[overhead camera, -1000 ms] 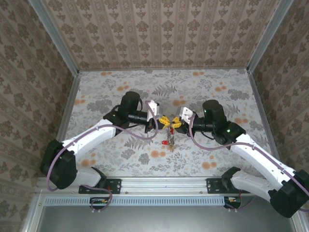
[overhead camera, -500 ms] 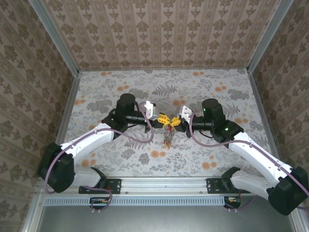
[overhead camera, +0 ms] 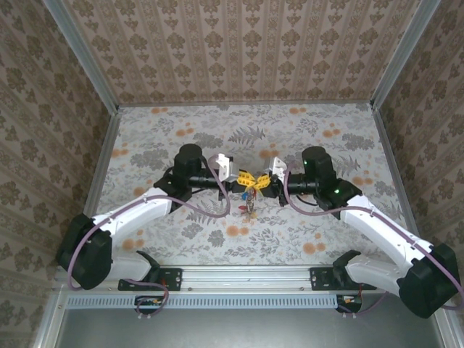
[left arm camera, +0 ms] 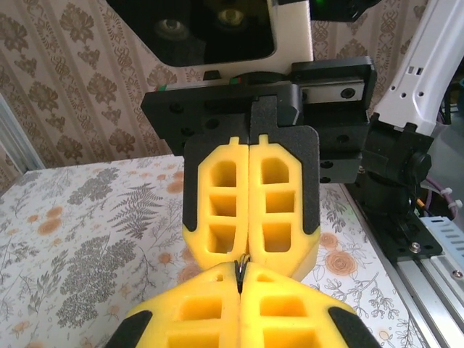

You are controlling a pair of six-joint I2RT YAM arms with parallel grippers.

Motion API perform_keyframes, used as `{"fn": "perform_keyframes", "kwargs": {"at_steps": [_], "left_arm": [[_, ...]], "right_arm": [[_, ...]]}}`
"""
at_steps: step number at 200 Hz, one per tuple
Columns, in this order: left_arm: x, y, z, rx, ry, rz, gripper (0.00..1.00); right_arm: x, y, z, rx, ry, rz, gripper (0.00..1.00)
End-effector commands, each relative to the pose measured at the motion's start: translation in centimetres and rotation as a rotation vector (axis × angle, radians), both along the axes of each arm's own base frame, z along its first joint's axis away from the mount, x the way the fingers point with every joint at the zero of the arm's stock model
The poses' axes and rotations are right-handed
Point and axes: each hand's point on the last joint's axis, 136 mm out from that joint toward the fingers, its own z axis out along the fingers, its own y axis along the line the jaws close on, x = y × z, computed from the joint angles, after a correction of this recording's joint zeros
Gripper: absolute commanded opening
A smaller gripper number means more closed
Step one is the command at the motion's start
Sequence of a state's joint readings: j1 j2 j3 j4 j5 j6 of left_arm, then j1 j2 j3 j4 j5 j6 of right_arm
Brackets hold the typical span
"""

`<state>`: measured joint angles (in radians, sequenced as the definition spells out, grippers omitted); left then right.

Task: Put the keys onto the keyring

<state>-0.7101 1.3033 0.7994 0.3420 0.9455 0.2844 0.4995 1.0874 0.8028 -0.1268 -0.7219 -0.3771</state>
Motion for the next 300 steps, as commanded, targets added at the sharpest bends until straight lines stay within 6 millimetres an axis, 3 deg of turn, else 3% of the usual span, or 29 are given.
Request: {"fn": "perform_keyframes", "kwargs": {"at_steps": [1, 44, 58, 98, 151, 169, 199, 246, 258, 267, 289, 300], "left_arm": [[-0.8, 0.7, -0.5, 0.094, -0.026, -0.007, 0.0], [-0.2, 1.1, -3.7, 0.216, 0.021, 0.021, 0.0], [-0.1, 1.1, -4.3, 0.248, 0.041, 0.014, 0.09], [-0.2, 0.6, -3.9, 0.257, 0.047, -0.016, 0.15], [-0.4, 0.0, -3.2, 0.224, 0.061, -0.029, 0.17], [-0.4, -0.3, -3.0, 0.214, 0.066, -0.029, 0.27], [-0.4, -0.6, -3.3, 0.217, 0.069, -0.03, 0.28], [-0.3, -0.9, -3.5, 0.223, 0.071, -0.034, 0.23], [-0.3, -0.8, -3.5, 0.223, 0.072, -0.032, 0.15], [-0.3, -0.9, -3.3, 0.218, 0.07, -0.032, 0.0], [-0.5, -1.0, -2.5, 0.187, 0.066, -0.044, 0.0], [-0.7, -1.0, -1.8, 0.158, 0.062, -0.056, 0.0]], "right_arm": [[0.3, -1.3, 0.3, -0.137, -0.073, -0.047, 0.0], [0.2, -2.1, -0.3, -0.304, -0.105, -0.064, 0.0], [0.3, -2.1, -0.4, -0.342, -0.114, -0.065, 0.0], [0.1, -1.6, -1.8, -0.452, -0.096, -0.029, 0.0], [0.2, -0.5, -1.9, -0.451, -0.101, -0.015, 0.0], [0.1, -0.2, -1.9, -0.446, -0.106, -0.006, 0.0], [0.0, 0.1, -1.6, -0.427, -0.114, 0.0, 0.0], [0.1, 0.6, -0.6, -0.367, -0.145, -0.006, 0.0], [0.0, 0.7, -0.8, -0.363, -0.142, -0.003, 0.0], [-0.1, 0.8, -1.0, -0.365, -0.134, 0.004, 0.0], [-0.2, 0.9, -1.1, -0.34, -0.137, 0.005, 0.0], [-0.4, 0.8, -0.9, -0.314, -0.149, 0.001, 0.11]]}}
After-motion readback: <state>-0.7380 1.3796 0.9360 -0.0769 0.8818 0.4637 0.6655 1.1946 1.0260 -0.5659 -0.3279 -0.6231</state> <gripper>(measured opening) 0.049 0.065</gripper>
